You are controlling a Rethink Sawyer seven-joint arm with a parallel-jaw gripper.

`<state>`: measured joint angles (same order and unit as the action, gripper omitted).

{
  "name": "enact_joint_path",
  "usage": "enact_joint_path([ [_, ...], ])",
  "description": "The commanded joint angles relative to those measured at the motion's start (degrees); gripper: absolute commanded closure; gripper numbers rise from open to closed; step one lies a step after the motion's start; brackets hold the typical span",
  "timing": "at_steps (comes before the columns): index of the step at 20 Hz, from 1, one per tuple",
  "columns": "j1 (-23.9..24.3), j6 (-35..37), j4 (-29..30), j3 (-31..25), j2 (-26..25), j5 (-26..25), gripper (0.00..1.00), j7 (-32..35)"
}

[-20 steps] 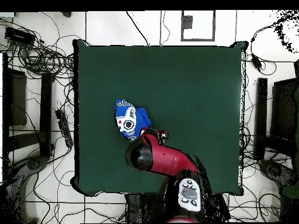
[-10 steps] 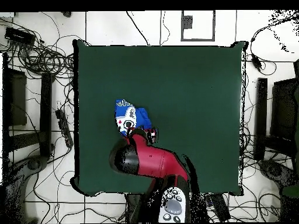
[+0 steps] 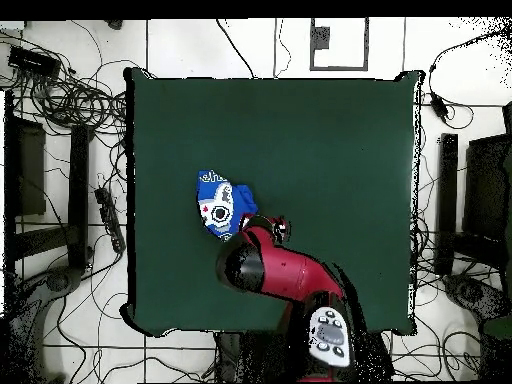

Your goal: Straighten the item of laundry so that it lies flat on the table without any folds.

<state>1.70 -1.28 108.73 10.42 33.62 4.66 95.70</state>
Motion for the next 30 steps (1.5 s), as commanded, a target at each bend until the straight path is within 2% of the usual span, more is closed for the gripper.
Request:
enact_joint_path([
  [1,1.85,-6.24,-0.42,-10.70,-11.14,-2.40,0.00,10.42],
  [7,0.05,-8.05,1.09,-11.10,-12.23,-0.75,0.00,12.49],
  [15,-0.16,-4.80,4.49,-13.69,-9.08,-2.37,0.00,11.09],
  [30,-0.95,-2.85,4.17,-10.52,-6.34,-2.59,0.00,8.74],
])
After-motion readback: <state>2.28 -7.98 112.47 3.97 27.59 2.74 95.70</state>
